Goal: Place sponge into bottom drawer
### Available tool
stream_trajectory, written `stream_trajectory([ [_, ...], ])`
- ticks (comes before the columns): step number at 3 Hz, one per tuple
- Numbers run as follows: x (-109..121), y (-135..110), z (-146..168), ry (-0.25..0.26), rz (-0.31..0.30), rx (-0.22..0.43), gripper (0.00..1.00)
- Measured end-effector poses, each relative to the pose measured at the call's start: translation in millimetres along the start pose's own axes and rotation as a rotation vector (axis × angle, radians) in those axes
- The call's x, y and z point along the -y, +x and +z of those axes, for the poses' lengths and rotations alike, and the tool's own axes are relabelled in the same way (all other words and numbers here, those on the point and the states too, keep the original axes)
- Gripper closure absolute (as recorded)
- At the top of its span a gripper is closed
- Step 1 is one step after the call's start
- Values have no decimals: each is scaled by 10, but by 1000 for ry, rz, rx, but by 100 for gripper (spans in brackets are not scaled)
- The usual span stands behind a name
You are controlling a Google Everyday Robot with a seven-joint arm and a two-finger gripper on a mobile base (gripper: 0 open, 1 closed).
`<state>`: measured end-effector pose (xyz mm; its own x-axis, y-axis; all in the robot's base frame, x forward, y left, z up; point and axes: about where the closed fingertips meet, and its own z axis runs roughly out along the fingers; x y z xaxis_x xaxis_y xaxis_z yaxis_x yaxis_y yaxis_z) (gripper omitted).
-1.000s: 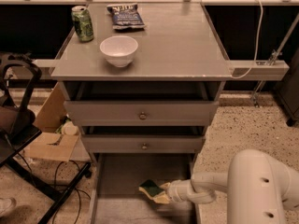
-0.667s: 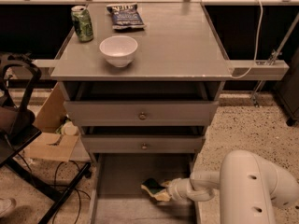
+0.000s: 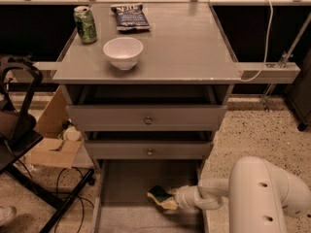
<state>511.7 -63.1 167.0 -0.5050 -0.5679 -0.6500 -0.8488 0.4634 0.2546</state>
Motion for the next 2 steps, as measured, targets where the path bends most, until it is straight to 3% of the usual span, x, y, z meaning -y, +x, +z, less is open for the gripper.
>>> stream_trajectory([
  [1,-1,0,1,0,0,0,20],
  [2,-1,0,1,0,0,0,0],
])
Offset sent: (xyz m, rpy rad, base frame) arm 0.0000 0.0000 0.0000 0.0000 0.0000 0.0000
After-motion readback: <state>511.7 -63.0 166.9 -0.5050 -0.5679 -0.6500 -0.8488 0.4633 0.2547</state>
